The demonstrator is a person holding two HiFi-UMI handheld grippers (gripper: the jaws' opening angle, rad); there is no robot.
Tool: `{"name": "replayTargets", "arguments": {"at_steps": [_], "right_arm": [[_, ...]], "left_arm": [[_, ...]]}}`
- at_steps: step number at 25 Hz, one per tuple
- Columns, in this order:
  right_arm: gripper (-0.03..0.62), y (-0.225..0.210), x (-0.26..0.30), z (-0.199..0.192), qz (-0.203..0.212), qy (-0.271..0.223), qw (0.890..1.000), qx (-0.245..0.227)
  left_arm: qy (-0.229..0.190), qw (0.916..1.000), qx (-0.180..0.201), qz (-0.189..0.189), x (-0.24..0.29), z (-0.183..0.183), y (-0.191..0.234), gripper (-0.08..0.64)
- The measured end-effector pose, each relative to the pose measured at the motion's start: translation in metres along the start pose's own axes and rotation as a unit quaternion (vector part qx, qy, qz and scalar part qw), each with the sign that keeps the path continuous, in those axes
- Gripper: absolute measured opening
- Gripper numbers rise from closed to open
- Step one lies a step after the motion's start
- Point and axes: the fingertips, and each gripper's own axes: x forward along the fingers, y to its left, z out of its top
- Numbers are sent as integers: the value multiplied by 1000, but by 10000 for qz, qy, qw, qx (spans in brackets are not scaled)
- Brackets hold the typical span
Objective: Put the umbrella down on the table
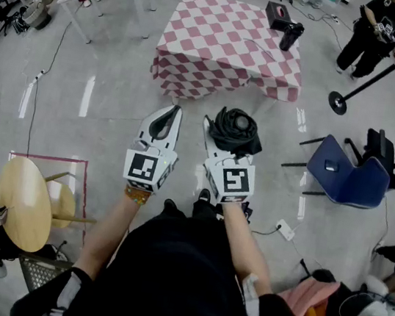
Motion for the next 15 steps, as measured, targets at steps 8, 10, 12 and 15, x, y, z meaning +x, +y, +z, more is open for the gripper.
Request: {"name": "replayTargets", "arguments": {"at_steps": [8,10,12,15], "right_arm": [[181,15,29,-6,-146,-20,9997,176],[183,16,36,-8,-198,0,9997,108],[183,13,41,-10,-248,-8,9997,72],[183,5,48,-14,-274,-45,9995,117]], "left_arm": [[38,9998,-58,-207,6,-9,26,15],[53,9997,-55,-241,10,-11,31,15],[76,9996,-60,-255,17,-16,33,15],[96,9996,-102,-259,30,-21,33,15]]}}
